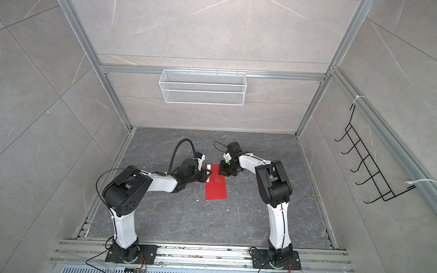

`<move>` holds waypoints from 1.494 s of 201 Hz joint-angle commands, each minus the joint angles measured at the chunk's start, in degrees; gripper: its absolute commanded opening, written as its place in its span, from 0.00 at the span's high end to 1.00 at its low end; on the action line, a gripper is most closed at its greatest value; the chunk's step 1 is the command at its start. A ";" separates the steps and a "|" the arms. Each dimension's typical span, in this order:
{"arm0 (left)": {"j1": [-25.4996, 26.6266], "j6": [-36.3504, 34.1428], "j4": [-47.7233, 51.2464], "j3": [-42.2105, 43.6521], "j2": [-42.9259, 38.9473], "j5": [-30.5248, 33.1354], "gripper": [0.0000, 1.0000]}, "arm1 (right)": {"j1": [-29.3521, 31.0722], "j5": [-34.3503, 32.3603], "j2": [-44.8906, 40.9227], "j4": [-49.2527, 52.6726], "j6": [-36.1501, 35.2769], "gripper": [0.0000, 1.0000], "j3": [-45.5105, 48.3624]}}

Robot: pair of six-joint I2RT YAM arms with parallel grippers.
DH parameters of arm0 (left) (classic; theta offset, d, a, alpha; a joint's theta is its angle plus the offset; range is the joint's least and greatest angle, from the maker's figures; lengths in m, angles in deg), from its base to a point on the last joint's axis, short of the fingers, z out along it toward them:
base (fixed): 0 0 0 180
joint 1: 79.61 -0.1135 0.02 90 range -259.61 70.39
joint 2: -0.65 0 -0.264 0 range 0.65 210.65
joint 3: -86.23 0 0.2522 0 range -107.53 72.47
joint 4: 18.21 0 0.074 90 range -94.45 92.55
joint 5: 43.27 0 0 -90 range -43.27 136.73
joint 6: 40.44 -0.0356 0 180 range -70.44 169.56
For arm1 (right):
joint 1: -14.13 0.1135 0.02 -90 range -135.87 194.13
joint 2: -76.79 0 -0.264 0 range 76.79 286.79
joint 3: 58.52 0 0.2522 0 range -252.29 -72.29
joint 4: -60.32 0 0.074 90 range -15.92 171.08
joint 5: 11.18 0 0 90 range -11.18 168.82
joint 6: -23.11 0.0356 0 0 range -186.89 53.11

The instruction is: Place the letter into the envelope and seal it

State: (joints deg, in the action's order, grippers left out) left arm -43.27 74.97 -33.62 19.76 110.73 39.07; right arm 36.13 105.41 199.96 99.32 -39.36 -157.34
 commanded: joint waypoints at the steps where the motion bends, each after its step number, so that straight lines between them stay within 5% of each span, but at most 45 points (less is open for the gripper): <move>1: -0.13 0.04 1.49 -0.89 1.52 0.10 1.00 | 0.07 -2.45 2.81 1.10 0.87 1.00 -1.42; 247: -0.15 0.61 1.65 -1.64 2.24 -0.83 1.00 | 3.61 -1.01 -11.69 0.54 -2.74 1.00 21.21; 300: -0.13 0.78 1.65 -1.74 1.36 -1.38 1.00 | 3.62 3.16 -15.85 -3.81 -0.94 1.00 19.22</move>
State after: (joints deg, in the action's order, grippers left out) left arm -43.27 75.56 -33.20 18.74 111.65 37.63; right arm 39.56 107.83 187.40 95.06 -40.94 -137.95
